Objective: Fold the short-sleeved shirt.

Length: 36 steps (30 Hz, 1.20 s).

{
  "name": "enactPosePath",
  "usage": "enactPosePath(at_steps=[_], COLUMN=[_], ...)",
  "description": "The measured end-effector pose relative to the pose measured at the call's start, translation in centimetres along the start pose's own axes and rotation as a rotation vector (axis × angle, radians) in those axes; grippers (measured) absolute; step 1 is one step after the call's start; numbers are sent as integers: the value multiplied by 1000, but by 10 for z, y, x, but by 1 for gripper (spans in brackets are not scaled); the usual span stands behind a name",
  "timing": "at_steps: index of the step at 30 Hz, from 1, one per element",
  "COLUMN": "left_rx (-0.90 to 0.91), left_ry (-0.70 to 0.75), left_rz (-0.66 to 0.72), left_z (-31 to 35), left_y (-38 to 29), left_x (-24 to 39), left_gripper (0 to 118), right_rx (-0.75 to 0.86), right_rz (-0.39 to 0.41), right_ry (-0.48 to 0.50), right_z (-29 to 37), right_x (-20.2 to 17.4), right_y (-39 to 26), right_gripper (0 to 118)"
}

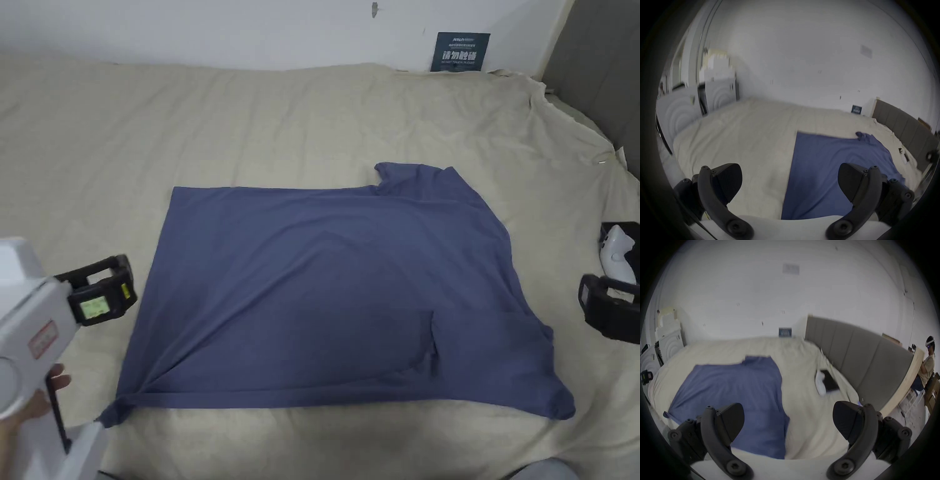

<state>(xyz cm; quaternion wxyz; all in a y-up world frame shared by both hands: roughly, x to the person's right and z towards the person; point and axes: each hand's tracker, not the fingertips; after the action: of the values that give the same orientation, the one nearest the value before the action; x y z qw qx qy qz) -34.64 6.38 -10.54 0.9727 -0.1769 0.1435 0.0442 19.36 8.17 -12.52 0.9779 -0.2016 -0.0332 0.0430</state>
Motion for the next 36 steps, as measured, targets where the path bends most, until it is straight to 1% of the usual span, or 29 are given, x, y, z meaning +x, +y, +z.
enactPosePath(at_steps=[2, 3, 4, 5, 6, 7, 8, 10, 11, 12, 13, 14, 15, 16, 18, 22, 25, 26, 27, 28, 29, 30, 31, 33, 34, 35, 36], left_rx=[81, 109, 114, 128, 143, 147, 151, 136, 118, 116, 117, 116, 113, 108, 106, 109, 103, 102, 100, 98, 98, 97, 95, 94, 92, 89, 87], left_ry=[38, 28, 3, -19, -27, -23, -30, -66, -75, -82, -88, -94, -96, -101, -108, -115, -113, -113, -113, -113, -113, -114, -115, -120, -122, -125, -127], left_rz=[-64, -90, -110, -125, -140, -142, -142, -97, -65, -52, -53, -65, -78, -94, -106, -98, -98, -96, -96, -95, -95, -98, -104, -105, -104, -104, -105], left_z=[1, 2, 2, 4, 5, 6, 10, 12, 11, 12, 12, 13, 13, 14, 16, 19, 18, 19, 19, 19, 19, 19, 19, 19, 19, 19, 19], left_y=[-3, -5, -10, -14, -18, -21, -25, -29, -30, -32, -34, -36, -37, -37, -39, -39, -38, -39, -39, -39, -39, -40, -40, -40, -41, -41, -41], left_x=[20, 29, 34, 40, 45, 50, 54, 57, 57, 57, 57, 57, 58, 60, 60, 60, 60, 60, 60, 60, 60, 61, 62, 64, 64, 65, 66], left_gripper=[114, 113, 112, 103, 93, 80, 58, 25, 10, 2, 0, 0, 0, 0, 0, 0, 0, 0, 0, 0, 0, 0, 0, 0, 0, 0, 0], right_rx=[90, 123, 146, 171, 182, 193, 192, 191, 183, 179, 179, 175, 172, 170, 147, 137, 111, 73, -4, -57, -62, -138, -197, -258, -321, -357, -406], right_rz=[-17, -46, -68, -96, -117, -128, -127, -119, -116, -109, -105, -99, -94, -90, -101, -108, -112, -96, -75, -81, -105, -119, -126, -140, -137, -142, -139], right_ry=[-28, -35, -22, -3, 8, 16, 28, 47, 60, 74, 81, 84, 77, 53, 83, 72, 82, 82, 94, 118, 106, 99, 114, 106, 92, 105, 88], right_z=[4, 5, 6, 8, 10, 12, 14, 17, 17, 18, 19, 19, 14, 14, 12, 9, 2, -2, -5, -12, -16, -23, -29, -39, -46, -51, -57], right_x=[-12, -18, -22, -26, -30, -35, -39, -47, -50, -53, -56, -59, -56, -57, -55, -55, -48, -45, -47, -42, -38, -33, -30, -23, -19, -17, -16], right_y=[-2, -5, -7, -9, -11, -13, -14, -16, -16, -18, -20, -21, -24, -27, -27, -29, -30, -30, -26, -27, -31, -32, -33, -41, -46, -53, -60], right_gripper=[115, 115, 115, 115, 115, 114, 113, 106, 95, 79, 59, 24, 0, 0, 0, 0, 0, 0, 0, 0, 0, 0, 1, 6, 10, 43, 77])
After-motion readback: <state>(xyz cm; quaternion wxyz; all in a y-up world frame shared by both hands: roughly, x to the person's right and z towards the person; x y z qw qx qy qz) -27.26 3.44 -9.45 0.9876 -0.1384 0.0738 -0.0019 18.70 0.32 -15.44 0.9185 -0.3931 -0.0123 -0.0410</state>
